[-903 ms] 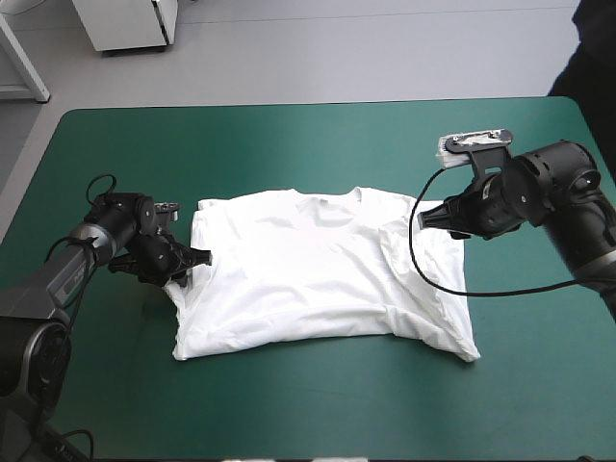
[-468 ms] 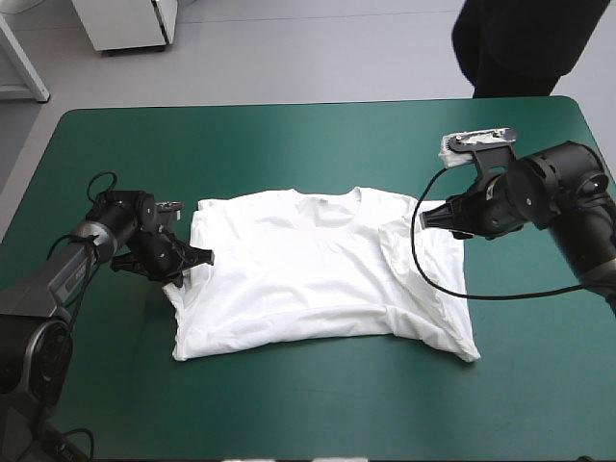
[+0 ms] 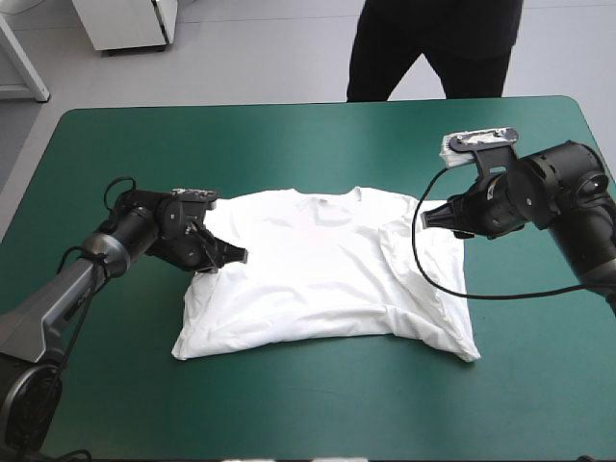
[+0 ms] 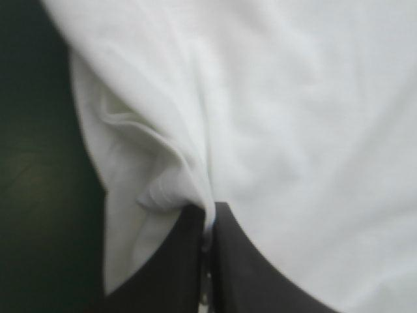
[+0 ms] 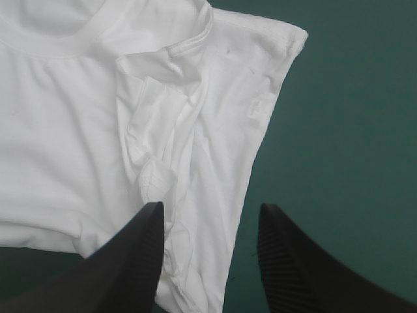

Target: Fold the cloth

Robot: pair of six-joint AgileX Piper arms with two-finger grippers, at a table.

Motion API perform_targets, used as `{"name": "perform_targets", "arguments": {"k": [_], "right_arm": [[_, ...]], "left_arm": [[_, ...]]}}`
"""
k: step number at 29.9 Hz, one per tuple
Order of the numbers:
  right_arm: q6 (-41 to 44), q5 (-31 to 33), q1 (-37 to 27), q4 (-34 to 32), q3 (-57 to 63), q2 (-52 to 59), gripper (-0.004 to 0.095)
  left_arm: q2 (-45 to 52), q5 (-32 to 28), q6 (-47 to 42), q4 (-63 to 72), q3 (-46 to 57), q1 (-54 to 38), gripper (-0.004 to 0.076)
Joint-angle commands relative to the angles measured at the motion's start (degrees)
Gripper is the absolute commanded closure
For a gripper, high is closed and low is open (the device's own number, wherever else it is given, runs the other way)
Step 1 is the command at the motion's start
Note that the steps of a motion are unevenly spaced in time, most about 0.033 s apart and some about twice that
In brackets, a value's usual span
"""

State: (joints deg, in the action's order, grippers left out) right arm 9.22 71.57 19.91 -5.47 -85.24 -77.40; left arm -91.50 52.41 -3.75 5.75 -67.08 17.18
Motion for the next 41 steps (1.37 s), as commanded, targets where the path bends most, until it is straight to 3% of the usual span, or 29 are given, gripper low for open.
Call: {"name": "perform_targets", "arguments": {"k": [1, 7, 14, 16, 22, 25, 30, 41], "right_arm": [[0.11, -0.03, -0.17, -1.14, -1.79, 1.93, 0.0468], [0.11, -0.03, -0.17, -1.80, -1.79, 2.00, 0.0476], [0.11, -0.03, -0.17, -2.37, -1.79, 2.29, 0.0558], [0.11, -0.03, -0.17, -2.84, -1.79, 2.51, 0.0559], [0.00, -0.03, -0.17, -3.10, -1.79, 2.64, 0.0559], [0.00, -0.03, -0.17, -3.10, -1.79, 2.64, 0.0559], [0.14, -0.03, -0.17, -3.10, -1.79, 2.64, 0.0561], [0.14, -0.03, -0.17, -2.70, -1.79, 2.73, 0.0561]], "left_arm": [[2.03, -4.71, -0.38, 1.30, -1.50, 3.83, 0.0746], [-2.32, -6.76, -0.47, 4.29, -1.39, 5.53, 0.0746], [-6.61, -6.09, 0.55, 3.18, -1.39, 5.53, 0.0730], [-6.50, -6.09, 1.30, 3.18, -1.39, 5.53, 0.0678], [-5.08, -1.74, 1.30, 3.53, -3.17, 5.53, 0.0402], [-3.38, -0.14, 1.30, 3.40, -5.04, 5.53, 0.0309], [2.32, 2.17, 1.16, 3.16, -6.15, 5.53, 0.0300], [10.89, 15.72, -4.34, -6.78, -3.91, 5.53, 0.0300]]}}
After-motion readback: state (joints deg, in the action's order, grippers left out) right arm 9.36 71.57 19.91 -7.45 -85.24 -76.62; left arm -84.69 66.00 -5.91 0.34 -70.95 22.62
